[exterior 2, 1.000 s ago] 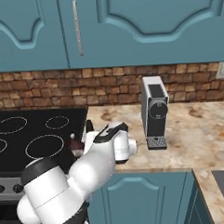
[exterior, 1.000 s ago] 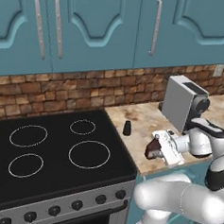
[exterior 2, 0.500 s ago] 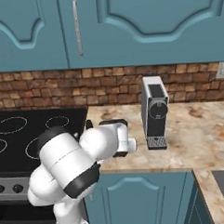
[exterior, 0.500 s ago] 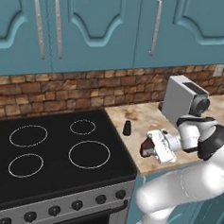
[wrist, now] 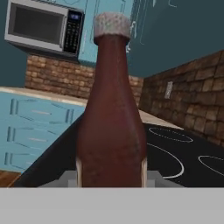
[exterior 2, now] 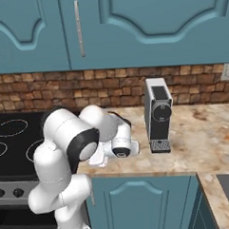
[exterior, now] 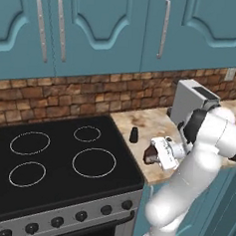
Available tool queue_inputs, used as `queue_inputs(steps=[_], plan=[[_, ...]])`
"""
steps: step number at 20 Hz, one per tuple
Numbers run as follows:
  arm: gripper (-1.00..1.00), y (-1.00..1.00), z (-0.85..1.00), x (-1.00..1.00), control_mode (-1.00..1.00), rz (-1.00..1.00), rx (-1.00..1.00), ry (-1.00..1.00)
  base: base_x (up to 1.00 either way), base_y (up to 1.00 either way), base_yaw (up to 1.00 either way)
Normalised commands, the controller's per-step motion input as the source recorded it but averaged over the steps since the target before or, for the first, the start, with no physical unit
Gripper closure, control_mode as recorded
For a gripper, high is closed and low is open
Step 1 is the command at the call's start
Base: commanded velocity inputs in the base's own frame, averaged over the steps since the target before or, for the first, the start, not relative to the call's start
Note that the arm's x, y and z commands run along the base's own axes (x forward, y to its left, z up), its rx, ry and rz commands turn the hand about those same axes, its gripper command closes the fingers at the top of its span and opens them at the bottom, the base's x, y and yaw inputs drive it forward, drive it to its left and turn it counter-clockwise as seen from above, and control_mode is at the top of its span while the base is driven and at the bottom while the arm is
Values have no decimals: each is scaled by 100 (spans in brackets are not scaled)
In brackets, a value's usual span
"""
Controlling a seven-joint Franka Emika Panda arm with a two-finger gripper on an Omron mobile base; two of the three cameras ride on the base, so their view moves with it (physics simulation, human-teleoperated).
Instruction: Collect the paprika, ketchup, and shaker from the cabinet and place them next to the stove.
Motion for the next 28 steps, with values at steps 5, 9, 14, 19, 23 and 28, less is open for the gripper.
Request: queue_inputs(steps=[5, 9, 14, 19, 23, 28], plan=[[100, -4, -38, 37, -100, 0, 1, 0, 0, 0, 0], [100, 0, -42, 24, -100, 0, 0, 0, 0, 0, 0], [100, 0, -40, 17, -100, 0, 0, 0, 0, 0, 0], [-100, 0, -3, -14, -100, 1, 0, -6, 0, 0, 0], [-100, 0, 31, -45, -100, 0, -3, -16, 0, 0, 0], [-100, 0, 39, -16, -100, 0, -6, -9, 0, 0, 0]])
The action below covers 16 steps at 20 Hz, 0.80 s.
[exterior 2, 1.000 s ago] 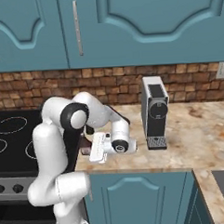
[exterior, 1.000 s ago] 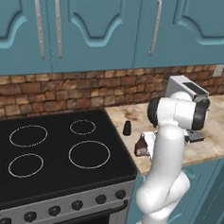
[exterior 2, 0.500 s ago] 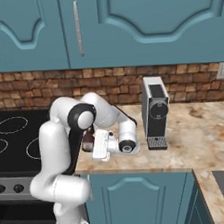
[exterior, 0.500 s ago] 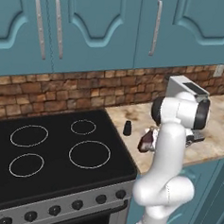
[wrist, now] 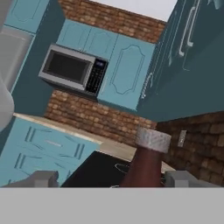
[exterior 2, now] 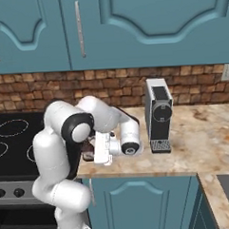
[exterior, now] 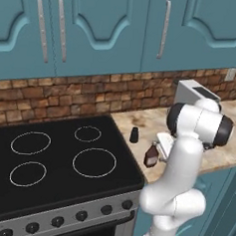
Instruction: Collect the paprika, ketchup, and shaker from the cabinet and place them next to the stove.
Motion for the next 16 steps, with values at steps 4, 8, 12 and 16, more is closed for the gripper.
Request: queue_inputs(steps=[4, 8, 12, 16], plan=[[-100, 0, 56, -6, -100, 0, -8, -7, 0, 0, 0], [-100, 0, 71, -26, -100, 0, -7, -10, 0, 0, 0], [-100, 0, 74, -50, -100, -3, -5, -11, 0, 0, 0], [-100, 5, 74, -68, -100, -6, -4, -9, 0, 0, 0]])
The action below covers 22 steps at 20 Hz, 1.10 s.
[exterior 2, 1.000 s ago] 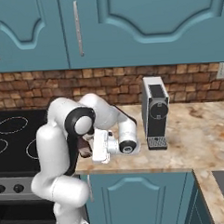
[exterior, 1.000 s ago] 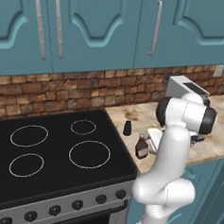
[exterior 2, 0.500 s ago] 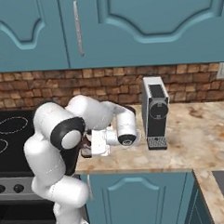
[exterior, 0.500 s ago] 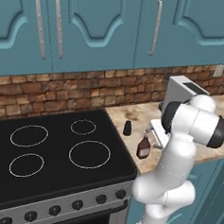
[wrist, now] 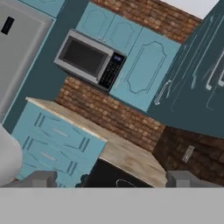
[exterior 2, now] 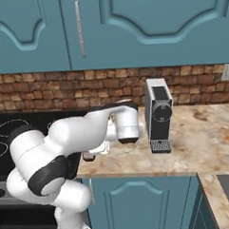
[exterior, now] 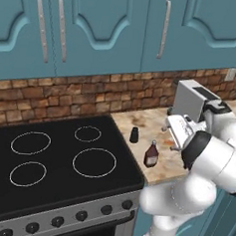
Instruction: Collect the paprika, ketchup, and shaker from the cabinet and place them next to the stove.
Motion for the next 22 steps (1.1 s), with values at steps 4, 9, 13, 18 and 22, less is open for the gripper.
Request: queue_inputs(steps=[4, 9, 13, 18, 22], plan=[[-100, 14, 73, -73, -100, -11, -5, -3, 0, 0, 0], [-100, 17, 71, -70, -100, -17, -4, 0, 0, 0, 0], [-100, 30, 65, -59, -100, -22, -4, 6, 0, 0, 0], [-100, 30, 54, -45, -100, -28, -5, 16, 0, 0, 0], [-100, 20, 60, -30, -100, -29, -8, 25, 0, 0, 0]])
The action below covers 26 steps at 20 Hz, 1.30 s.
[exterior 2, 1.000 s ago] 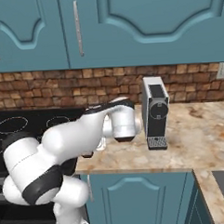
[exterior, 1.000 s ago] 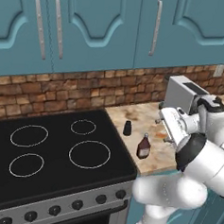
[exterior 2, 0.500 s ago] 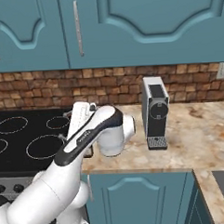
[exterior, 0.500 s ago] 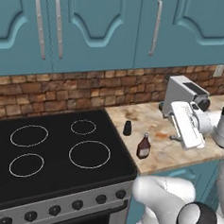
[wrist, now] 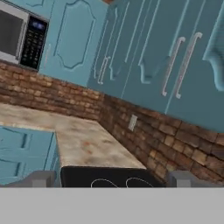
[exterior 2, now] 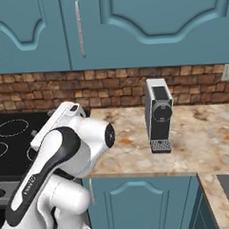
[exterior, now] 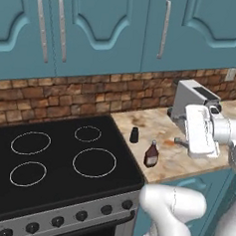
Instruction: Collect the paprika, ketchup, and shaker from the cabinet and place them next to the stove.
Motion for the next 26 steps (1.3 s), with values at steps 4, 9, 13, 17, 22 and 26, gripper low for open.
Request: queue_inputs(steps=[4, 9, 13, 17, 22, 26], plan=[[-100, 5, 69, -17, -100, -29, -10, 30, 0, 0, 0], [-100, 0, 68, -10, -100, -28, -12, 35, 0, 0, 0], [-100, 0, 39, -20, -100, -27, -13, 41, 0, 0, 0], [-100, 5, -8, -40, -100, -34, -14, 31, 0, 0, 0], [-100, 20, -49, -30, -100, -13, -13, 11, 0, 0, 0], [-100, 1, -50, -27, -100, 0, -4, 0, 0, 0, 0]])
